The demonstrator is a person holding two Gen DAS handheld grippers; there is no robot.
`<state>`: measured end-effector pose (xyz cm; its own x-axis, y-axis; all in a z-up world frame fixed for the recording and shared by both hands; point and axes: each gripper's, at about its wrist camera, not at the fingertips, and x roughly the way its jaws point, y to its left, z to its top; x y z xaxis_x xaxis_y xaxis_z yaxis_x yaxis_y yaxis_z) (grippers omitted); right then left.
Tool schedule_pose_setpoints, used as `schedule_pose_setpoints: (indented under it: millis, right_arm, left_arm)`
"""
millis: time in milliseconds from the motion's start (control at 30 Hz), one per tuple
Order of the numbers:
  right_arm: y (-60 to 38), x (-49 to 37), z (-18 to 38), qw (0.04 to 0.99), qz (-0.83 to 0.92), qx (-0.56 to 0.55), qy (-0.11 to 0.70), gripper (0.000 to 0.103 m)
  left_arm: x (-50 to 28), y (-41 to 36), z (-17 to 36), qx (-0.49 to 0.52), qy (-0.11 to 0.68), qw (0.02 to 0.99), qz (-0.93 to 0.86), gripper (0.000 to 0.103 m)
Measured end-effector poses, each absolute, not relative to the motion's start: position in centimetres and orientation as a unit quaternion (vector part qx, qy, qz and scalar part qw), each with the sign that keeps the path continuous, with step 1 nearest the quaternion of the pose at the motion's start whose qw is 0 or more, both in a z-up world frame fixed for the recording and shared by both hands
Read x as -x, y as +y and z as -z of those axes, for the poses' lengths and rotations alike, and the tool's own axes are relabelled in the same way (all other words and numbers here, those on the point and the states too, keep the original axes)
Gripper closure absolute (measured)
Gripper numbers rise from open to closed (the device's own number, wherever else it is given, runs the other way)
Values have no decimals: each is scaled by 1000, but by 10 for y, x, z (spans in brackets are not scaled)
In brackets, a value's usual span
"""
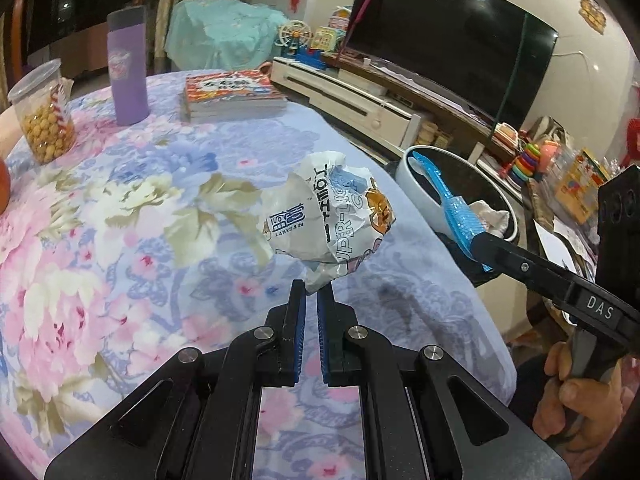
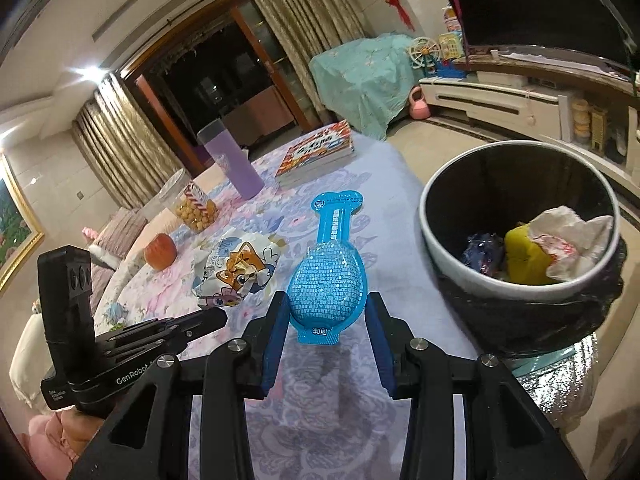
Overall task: Collect trash
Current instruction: 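Carry the blue package and white snack bag over the trash bin with both tools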
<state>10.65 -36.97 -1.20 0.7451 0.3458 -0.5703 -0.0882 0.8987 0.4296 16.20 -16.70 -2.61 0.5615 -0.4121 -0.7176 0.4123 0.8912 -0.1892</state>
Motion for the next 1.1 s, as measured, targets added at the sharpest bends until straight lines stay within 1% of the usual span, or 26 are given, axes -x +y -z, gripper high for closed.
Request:
schedule_pose_setpoints:
  millis: [600,1100]
  right_arm:
    - [-418,-83,0,925,-72,-207,310,63]
    - [-447,-77,-3,927,-42,-215,304,63]
  left_arm:
    - [-158,-222,17,-26,400,872,280,98]
    - [-159,-259,8,-35,391,865,311,98]
